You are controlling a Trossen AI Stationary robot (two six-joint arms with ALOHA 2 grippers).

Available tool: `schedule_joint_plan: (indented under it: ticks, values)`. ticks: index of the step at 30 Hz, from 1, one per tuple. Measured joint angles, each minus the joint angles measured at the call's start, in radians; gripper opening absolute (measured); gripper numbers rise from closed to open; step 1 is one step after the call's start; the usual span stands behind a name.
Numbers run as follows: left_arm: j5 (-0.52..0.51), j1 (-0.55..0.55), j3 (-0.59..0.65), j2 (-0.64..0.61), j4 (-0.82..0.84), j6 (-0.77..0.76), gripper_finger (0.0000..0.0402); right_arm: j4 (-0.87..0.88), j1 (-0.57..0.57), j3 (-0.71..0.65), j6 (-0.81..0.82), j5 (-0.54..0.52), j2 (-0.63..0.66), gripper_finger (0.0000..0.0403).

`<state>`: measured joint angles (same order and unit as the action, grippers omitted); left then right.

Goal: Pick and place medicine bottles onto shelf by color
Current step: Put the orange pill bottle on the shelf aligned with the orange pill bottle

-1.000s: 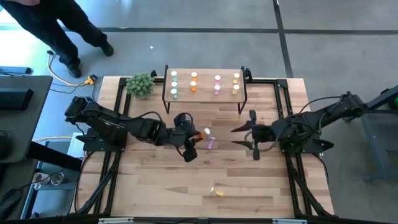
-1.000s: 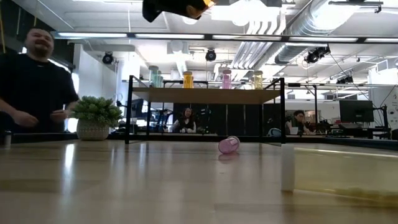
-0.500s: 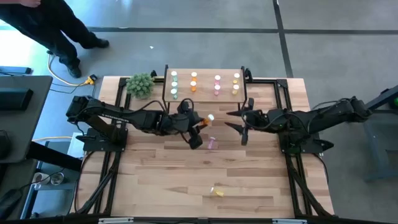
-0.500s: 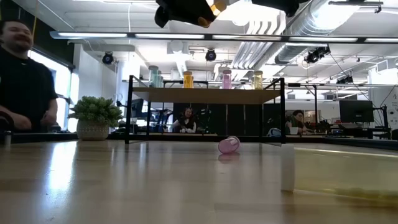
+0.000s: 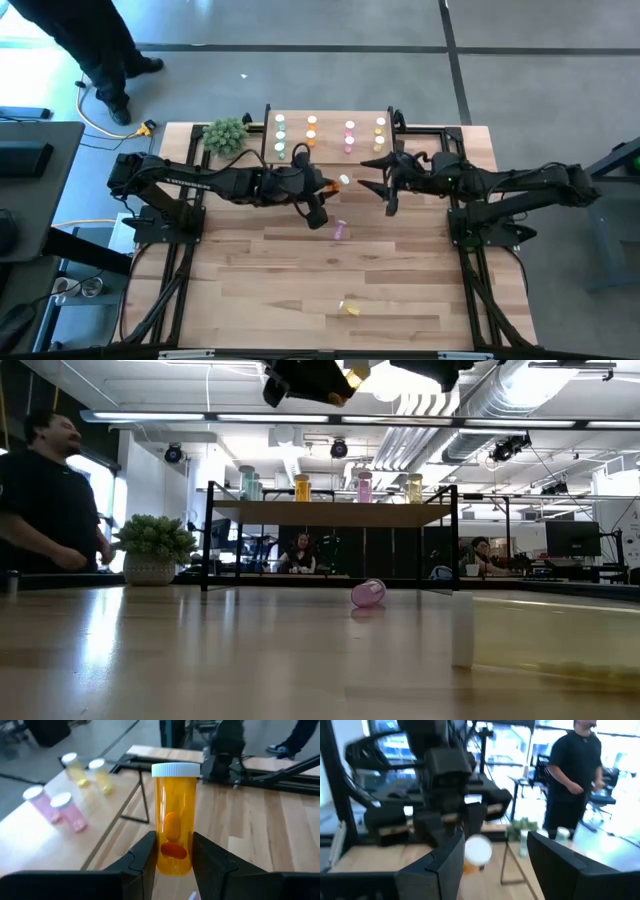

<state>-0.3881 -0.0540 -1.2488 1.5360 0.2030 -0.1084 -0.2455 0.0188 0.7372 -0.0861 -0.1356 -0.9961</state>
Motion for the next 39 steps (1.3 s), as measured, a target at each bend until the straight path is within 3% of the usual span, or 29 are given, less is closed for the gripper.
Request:
schedule_joint_plan:
  ticks: [7, 23, 39]
  values:
    - [0.066, -0.012, 0.000, 0.000, -0.076, 0.072, 0.0097, -0.131, 0.056, 0.002, 0.000, 0.129, -0.059, 0.0207]
    - [0.063, -0.012, 0.000, -0.001, -0.101, 0.095, 0.0097, -0.206, 0.058, 0.002, 0.046, 0.166, -0.162, 0.0208]
    - [0.071, -0.012, 0.000, -0.001, -0.096, 0.094, 0.0097, -0.229, 0.057, 0.002, 0.115, 0.220, -0.164, 0.0206]
